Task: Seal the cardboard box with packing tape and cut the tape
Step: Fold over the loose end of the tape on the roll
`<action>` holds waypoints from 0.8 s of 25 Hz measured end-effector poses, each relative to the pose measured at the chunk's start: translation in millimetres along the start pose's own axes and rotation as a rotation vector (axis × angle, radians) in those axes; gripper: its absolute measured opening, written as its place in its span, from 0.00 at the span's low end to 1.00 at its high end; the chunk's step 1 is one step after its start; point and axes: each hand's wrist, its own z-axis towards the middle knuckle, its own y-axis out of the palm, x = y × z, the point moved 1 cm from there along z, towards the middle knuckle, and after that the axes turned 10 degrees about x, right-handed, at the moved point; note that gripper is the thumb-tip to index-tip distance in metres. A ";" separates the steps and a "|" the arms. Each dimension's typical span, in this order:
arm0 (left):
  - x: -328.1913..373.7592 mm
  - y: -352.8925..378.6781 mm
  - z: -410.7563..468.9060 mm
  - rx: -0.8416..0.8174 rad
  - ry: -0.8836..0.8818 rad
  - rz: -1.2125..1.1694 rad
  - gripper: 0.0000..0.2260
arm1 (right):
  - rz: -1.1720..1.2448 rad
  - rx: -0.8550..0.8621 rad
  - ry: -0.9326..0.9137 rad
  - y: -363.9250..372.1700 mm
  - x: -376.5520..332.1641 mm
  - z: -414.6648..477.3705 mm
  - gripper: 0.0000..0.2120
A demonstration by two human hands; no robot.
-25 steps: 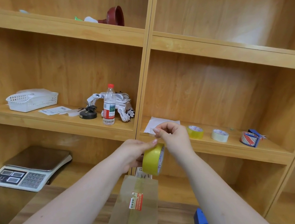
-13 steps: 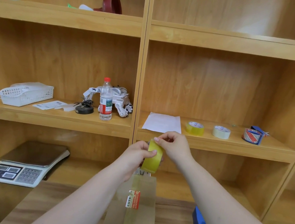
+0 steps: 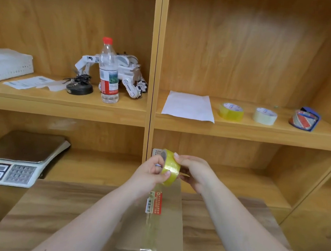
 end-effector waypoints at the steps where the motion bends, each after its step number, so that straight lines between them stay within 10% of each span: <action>1: -8.0 -2.1 5.7 -0.016 -0.008 0.004 0.07 | 0.005 0.012 0.011 1.1 6.3 6.7 0.11; 7: -53.2 8.3 35.1 -0.103 -0.103 0.042 0.09 | 0.103 0.100 0.112 -13.2 48.6 37.3 0.02; 20: -88.1 123.0 72.9 -0.149 -0.167 0.073 0.12 | 0.325 0.283 0.074 -115.0 109.9 54.3 0.19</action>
